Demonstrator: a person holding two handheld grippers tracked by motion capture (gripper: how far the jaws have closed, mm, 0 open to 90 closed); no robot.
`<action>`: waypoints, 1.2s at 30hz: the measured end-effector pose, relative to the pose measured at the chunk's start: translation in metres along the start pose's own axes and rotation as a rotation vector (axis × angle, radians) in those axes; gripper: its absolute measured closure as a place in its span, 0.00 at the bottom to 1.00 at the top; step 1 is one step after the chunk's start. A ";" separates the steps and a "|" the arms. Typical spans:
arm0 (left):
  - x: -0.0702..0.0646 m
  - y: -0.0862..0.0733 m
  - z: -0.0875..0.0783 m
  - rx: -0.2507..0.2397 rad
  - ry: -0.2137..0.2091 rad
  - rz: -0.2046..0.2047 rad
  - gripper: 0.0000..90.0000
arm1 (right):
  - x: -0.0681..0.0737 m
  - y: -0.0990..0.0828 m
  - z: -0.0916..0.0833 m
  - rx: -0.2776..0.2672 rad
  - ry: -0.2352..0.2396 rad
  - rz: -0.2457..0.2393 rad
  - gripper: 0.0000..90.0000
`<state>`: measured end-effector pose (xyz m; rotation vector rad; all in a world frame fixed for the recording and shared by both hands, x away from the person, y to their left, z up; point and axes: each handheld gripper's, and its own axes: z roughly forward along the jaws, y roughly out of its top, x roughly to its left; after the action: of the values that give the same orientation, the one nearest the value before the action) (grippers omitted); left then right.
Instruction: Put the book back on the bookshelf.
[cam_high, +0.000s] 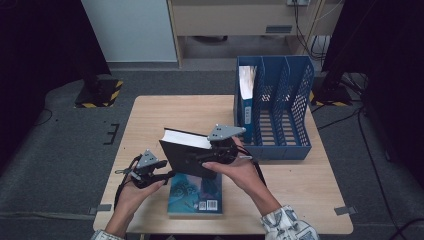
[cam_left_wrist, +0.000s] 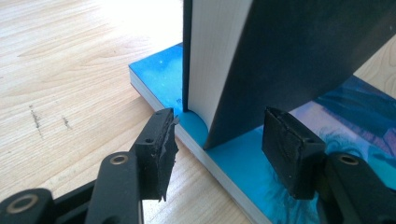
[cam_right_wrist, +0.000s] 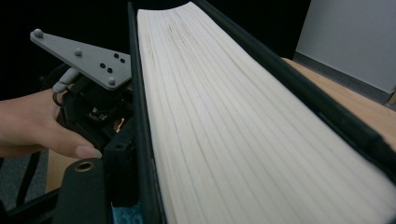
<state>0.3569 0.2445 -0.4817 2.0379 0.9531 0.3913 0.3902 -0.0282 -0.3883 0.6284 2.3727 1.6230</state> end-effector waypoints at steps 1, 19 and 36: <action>0.000 -0.001 0.000 0.007 0.000 0.004 0.49 | 0.000 0.000 0.000 0.000 0.004 0.002 0.36; 0.010 -0.011 -0.002 0.050 0.034 -0.002 0.42 | 0.001 0.000 0.004 -0.015 0.047 0.013 0.45; 0.024 -0.020 -0.004 0.080 0.096 -0.009 0.38 | -0.012 0.000 0.002 -0.066 -0.036 0.098 0.58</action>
<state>0.3606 0.2716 -0.4969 2.1017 1.0506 0.4564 0.4014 -0.0323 -0.3897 0.7654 2.2859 1.7069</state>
